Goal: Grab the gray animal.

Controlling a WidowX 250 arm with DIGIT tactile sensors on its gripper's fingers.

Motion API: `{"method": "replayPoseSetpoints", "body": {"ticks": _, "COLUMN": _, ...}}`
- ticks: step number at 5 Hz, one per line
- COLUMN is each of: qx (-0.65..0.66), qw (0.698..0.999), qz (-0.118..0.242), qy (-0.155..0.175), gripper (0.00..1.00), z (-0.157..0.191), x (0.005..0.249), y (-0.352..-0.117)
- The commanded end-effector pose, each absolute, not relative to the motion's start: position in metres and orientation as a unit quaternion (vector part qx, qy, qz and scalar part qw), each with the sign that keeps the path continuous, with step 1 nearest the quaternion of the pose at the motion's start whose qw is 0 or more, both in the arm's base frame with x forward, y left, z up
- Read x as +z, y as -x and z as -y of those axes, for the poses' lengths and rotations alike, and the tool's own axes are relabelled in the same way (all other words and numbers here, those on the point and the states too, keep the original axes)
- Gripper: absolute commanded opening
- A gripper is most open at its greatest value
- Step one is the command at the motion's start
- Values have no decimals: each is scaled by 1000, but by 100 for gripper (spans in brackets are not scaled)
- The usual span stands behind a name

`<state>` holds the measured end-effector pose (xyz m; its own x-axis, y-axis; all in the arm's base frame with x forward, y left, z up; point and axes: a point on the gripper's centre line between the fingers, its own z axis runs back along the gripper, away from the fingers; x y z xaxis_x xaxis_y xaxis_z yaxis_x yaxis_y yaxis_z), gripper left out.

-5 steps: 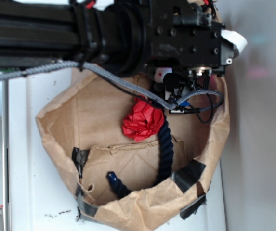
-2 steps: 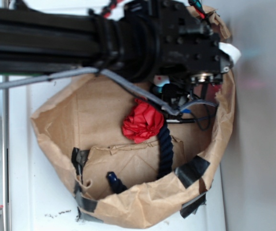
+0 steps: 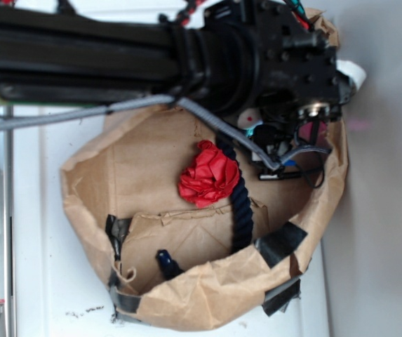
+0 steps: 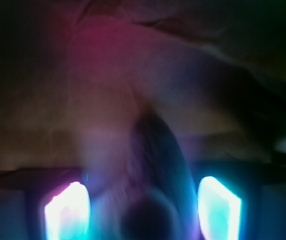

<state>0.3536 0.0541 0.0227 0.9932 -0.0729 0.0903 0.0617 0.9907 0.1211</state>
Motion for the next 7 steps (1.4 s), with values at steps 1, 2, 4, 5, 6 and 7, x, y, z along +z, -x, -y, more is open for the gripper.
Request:
{"method": "replayPoseSetpoints", "body": {"ticks": 1, "qx": -31, "qw": 994, "qz": 83, "qy": -67, "gripper": 0, "z": -69, "x": 40, "y": -366}}
{"method": "replayPoseSetpoints", "body": {"ticks": 2, "qx": -28, "qw": 994, "qz": 84, "qy": -66, "gripper": 0, "z": -62, "x": 40, "y": -360}}
{"method": "replayPoseSetpoints", "body": {"ticks": 4, "qx": -9, "qw": 994, "qz": 98, "qy": -55, "gripper": 0, "z": -58, "x": 38, "y": -360}}
{"method": "replayPoseSetpoints", "body": {"ticks": 5, "qx": 9, "qw": 992, "qz": 121, "qy": -34, "gripper": 0, "z": -61, "x": 53, "y": -356}}
{"method": "replayPoseSetpoints", "body": {"ticks": 6, "qx": 18, "qw": 989, "qz": 147, "qy": -11, "gripper": 0, "z": -58, "x": 103, "y": -331}}
{"method": "replayPoseSetpoints", "body": {"ticks": 7, "qx": 27, "qw": 985, "qz": 169, "qy": 3, "gripper": 0, "z": -66, "x": 147, "y": -318}}
